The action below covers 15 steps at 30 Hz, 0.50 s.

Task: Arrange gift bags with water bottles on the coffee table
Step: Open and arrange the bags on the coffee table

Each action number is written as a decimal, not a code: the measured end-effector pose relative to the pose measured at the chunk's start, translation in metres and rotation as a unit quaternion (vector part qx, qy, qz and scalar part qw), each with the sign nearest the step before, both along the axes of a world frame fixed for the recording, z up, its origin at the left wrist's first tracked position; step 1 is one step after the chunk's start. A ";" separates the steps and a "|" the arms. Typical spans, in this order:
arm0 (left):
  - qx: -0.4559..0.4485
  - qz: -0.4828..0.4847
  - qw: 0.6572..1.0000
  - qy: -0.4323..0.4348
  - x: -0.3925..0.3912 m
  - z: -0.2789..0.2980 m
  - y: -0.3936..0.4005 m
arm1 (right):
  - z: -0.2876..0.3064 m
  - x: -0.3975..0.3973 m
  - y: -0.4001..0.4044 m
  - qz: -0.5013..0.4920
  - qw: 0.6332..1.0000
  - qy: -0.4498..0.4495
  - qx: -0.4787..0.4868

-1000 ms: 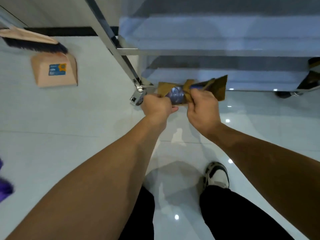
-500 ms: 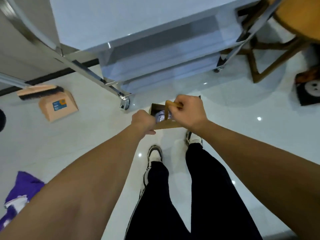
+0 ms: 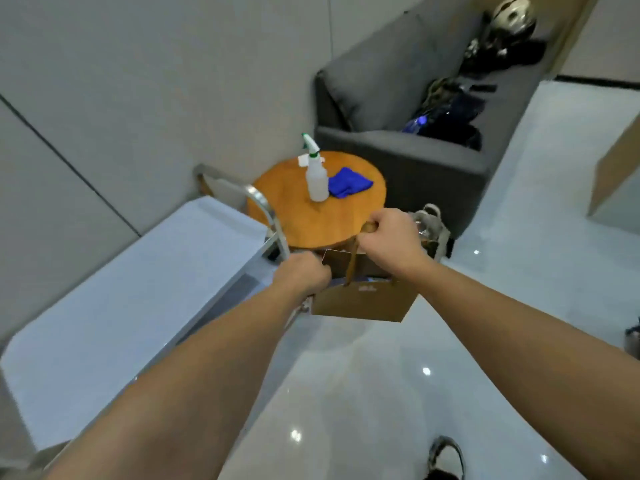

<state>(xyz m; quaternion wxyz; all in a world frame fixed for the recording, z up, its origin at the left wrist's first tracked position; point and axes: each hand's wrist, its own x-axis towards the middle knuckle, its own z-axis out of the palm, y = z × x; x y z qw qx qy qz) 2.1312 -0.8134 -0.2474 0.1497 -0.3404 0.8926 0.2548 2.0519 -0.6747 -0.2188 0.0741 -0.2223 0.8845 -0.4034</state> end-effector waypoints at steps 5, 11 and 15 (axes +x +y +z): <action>-0.072 -0.075 0.994 0.030 -0.138 0.058 0.100 | 0.071 -0.108 0.123 -0.074 0.995 0.062 0.027; -0.110 -0.180 0.973 0.096 -0.270 0.097 0.236 | 0.107 -0.208 0.272 -0.258 0.960 0.090 -0.060; -0.102 -0.232 0.958 0.134 -0.342 0.097 0.318 | 0.100 -0.256 0.354 -0.371 0.906 0.046 -0.197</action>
